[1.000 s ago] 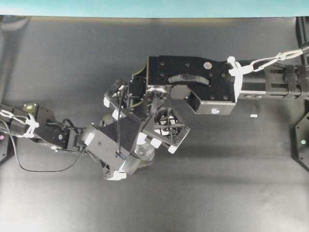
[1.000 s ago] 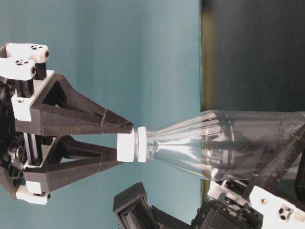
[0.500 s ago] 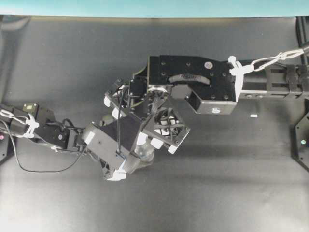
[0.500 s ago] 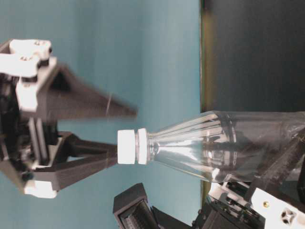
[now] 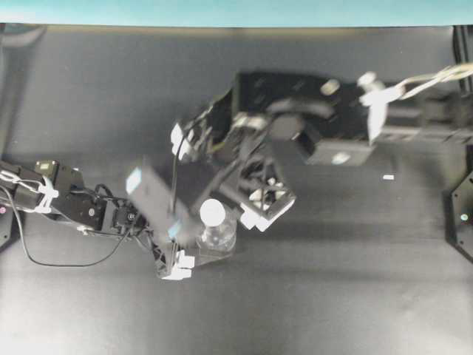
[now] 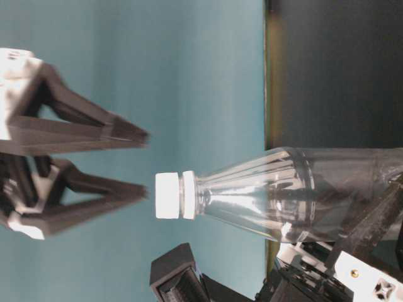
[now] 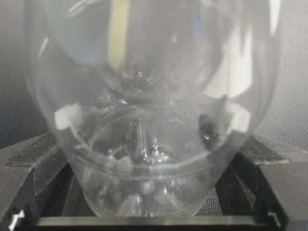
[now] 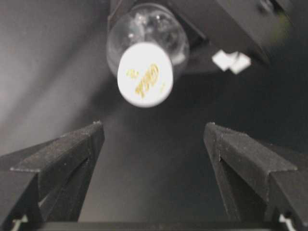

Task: Open the bottle cap by holding the bottle with the left arm and twisting the cap with the right arm.
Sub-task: 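Open the right gripper and raise it away from the cap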

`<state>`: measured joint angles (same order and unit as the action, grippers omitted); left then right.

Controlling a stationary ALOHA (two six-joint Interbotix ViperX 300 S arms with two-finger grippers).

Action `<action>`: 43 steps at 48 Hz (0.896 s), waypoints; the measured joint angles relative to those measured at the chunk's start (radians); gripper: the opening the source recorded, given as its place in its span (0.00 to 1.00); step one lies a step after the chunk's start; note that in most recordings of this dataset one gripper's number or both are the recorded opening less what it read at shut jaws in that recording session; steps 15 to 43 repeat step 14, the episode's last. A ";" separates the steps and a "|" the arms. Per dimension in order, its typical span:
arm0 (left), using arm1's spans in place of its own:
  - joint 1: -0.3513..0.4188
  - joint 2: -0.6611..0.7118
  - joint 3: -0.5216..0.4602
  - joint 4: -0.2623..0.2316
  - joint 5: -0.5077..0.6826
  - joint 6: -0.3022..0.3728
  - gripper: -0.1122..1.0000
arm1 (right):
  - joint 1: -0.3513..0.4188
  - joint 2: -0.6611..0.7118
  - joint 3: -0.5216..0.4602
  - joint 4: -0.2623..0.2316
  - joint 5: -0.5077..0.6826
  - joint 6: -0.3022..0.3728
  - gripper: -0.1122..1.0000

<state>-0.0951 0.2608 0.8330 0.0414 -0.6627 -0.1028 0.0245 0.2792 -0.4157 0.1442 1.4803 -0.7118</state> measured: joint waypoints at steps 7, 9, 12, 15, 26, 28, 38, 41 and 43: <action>0.002 -0.003 -0.005 0.000 0.054 -0.002 0.87 | -0.015 -0.084 0.041 0.008 -0.029 0.098 0.82; 0.002 -0.005 -0.006 0.000 0.061 0.000 0.87 | -0.020 -0.109 0.069 0.008 -0.051 0.127 0.82; 0.002 -0.006 -0.006 0.000 0.066 0.000 0.87 | -0.029 -0.138 0.112 0.009 -0.083 0.169 0.82; 0.002 -0.006 -0.008 0.000 0.067 -0.002 0.87 | -0.032 -0.153 0.138 0.009 -0.103 0.202 0.82; 0.002 -0.006 -0.008 0.000 0.067 -0.002 0.87 | -0.032 -0.153 0.138 0.009 -0.103 0.202 0.82; 0.002 -0.006 -0.008 0.000 0.067 -0.002 0.87 | -0.032 -0.153 0.138 0.009 -0.103 0.202 0.82; 0.002 -0.006 -0.008 0.000 0.067 -0.002 0.87 | -0.032 -0.153 0.138 0.009 -0.103 0.202 0.82; 0.002 -0.006 -0.008 0.000 0.067 -0.002 0.87 | -0.032 -0.153 0.138 0.009 -0.103 0.202 0.82; 0.002 -0.006 -0.008 0.000 0.067 -0.002 0.87 | -0.032 -0.153 0.138 0.009 -0.103 0.202 0.82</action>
